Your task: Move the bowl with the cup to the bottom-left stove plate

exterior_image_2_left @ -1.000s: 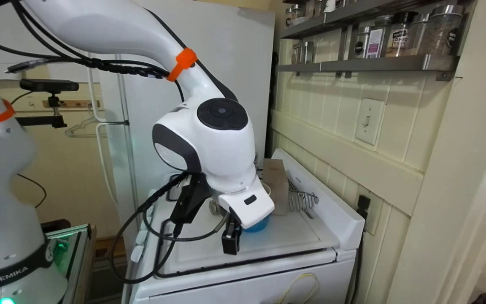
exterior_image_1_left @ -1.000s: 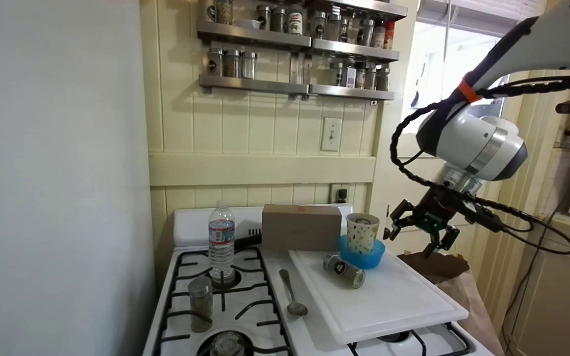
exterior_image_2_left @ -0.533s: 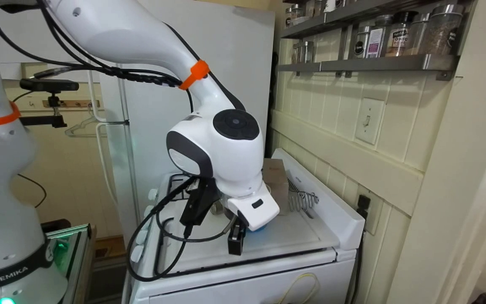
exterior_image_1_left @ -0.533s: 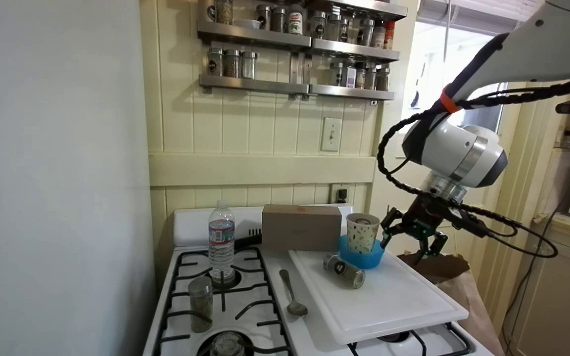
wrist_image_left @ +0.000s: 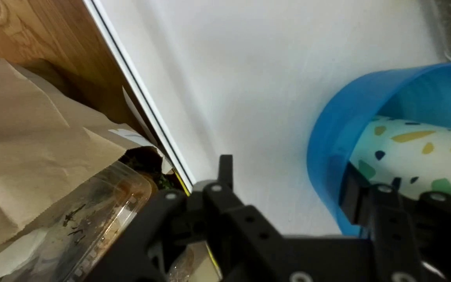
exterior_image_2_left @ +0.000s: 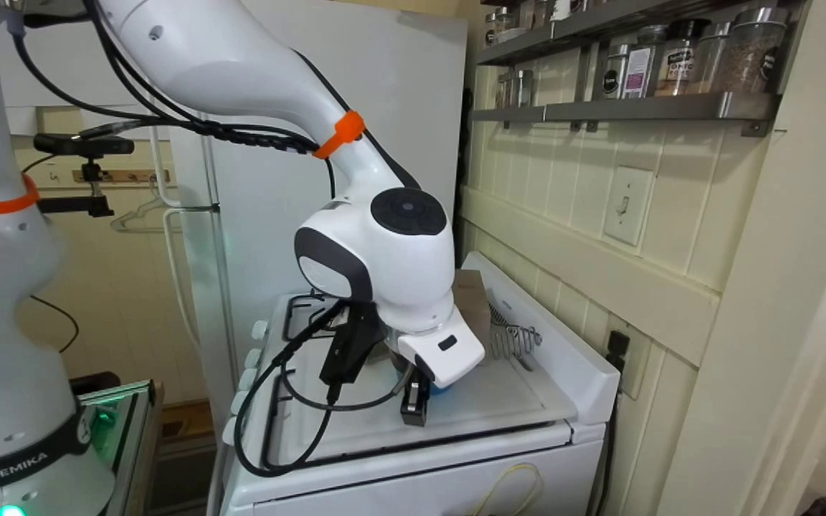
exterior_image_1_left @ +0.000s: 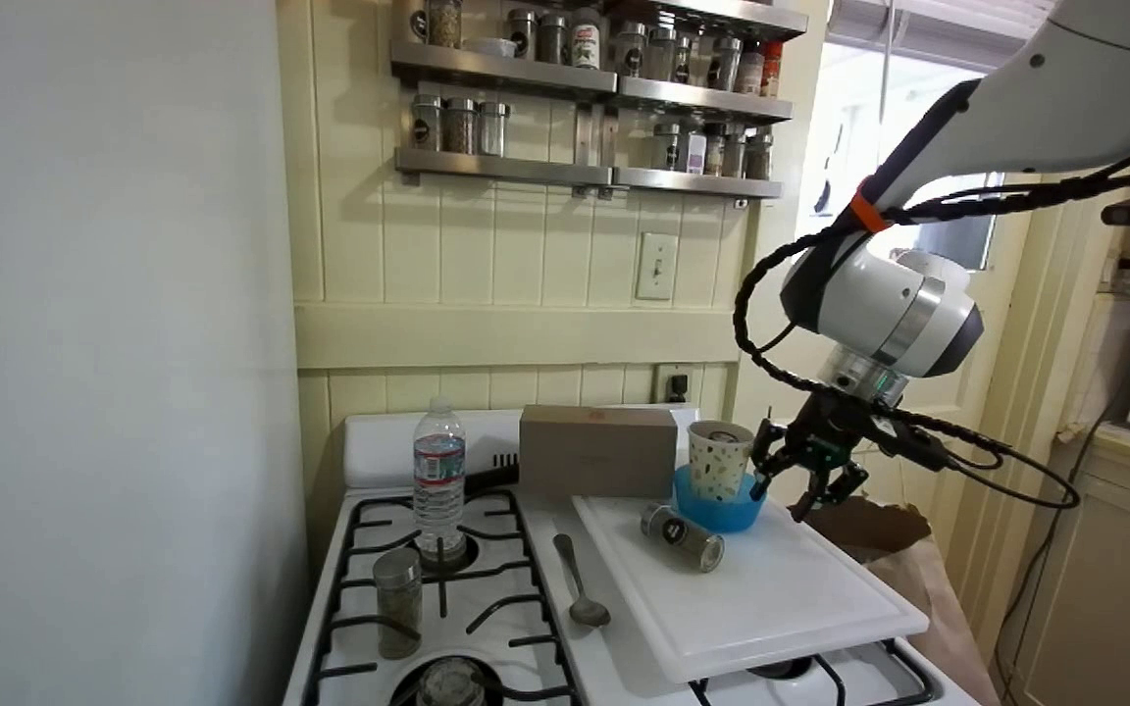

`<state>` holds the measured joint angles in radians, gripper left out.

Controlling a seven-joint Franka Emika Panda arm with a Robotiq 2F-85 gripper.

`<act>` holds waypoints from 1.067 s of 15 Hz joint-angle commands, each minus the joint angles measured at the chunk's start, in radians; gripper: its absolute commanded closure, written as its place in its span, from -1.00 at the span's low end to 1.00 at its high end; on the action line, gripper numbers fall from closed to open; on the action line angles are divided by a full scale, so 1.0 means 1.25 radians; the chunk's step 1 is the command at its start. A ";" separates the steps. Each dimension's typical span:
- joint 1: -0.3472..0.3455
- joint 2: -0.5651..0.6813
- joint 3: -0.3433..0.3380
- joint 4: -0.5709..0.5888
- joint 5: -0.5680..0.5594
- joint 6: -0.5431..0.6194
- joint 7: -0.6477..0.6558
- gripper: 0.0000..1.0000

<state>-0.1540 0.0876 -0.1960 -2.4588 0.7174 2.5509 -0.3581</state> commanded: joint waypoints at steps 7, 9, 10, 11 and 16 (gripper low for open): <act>-0.016 0.010 0.034 0.007 0.016 0.045 -0.014 1.00; -0.014 -0.007 0.038 0.004 0.010 0.036 -0.011 1.00; -0.012 -0.021 0.040 0.002 0.001 0.027 -0.010 0.98; -0.009 -0.049 0.043 -0.006 -0.016 0.012 -0.009 0.98; 0.014 -0.218 0.054 -0.048 -0.117 -0.089 -0.069 0.98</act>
<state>-0.1496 -0.0222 -0.1287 -2.4533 0.6361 2.5372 -0.4009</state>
